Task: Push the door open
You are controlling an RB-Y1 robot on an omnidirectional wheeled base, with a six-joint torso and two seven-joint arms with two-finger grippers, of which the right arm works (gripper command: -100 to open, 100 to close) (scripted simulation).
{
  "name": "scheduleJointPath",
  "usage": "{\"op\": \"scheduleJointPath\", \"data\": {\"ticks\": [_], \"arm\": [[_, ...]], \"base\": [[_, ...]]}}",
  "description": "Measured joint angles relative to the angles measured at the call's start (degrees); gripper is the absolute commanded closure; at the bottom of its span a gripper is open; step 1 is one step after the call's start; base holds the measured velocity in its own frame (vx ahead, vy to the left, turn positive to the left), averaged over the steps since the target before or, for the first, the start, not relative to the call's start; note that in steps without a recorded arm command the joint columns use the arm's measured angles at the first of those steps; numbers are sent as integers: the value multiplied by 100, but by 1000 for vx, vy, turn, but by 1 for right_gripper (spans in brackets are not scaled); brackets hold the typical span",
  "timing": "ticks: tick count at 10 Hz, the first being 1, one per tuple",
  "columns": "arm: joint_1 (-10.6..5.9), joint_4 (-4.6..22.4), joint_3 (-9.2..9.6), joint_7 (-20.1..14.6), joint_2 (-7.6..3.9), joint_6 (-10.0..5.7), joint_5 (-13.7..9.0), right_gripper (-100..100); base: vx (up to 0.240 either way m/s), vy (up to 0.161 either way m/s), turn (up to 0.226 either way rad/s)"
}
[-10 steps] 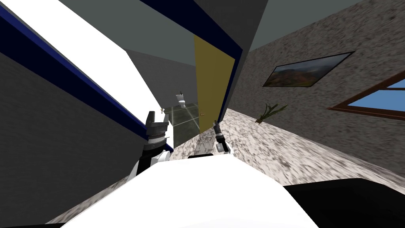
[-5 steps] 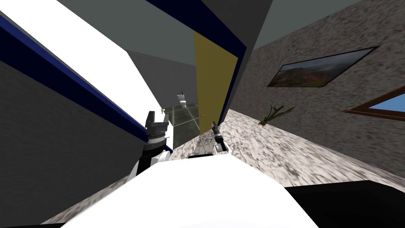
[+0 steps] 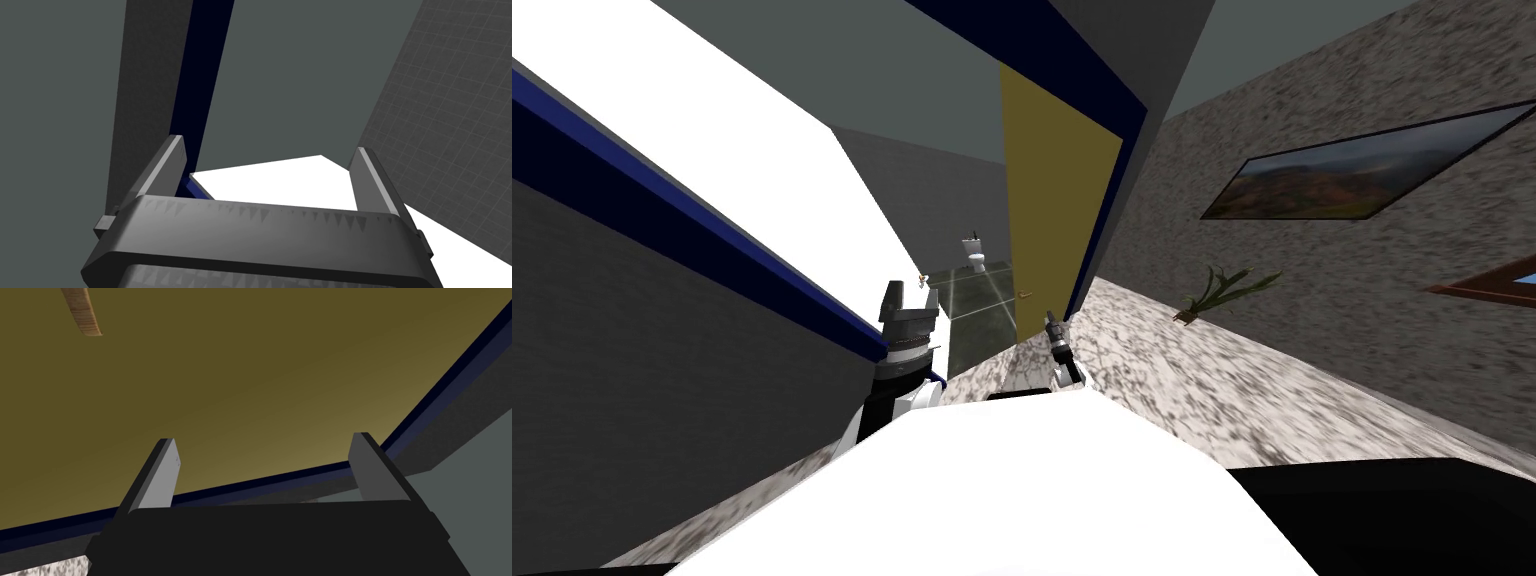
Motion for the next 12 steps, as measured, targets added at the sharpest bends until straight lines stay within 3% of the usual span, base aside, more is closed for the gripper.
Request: {"op": "scheduleJointPath", "data": {"ticks": [12], "arm": [[-525,1461,204,-11,197,-81,-11,-100]], "base": [[83,-57,52]]}}
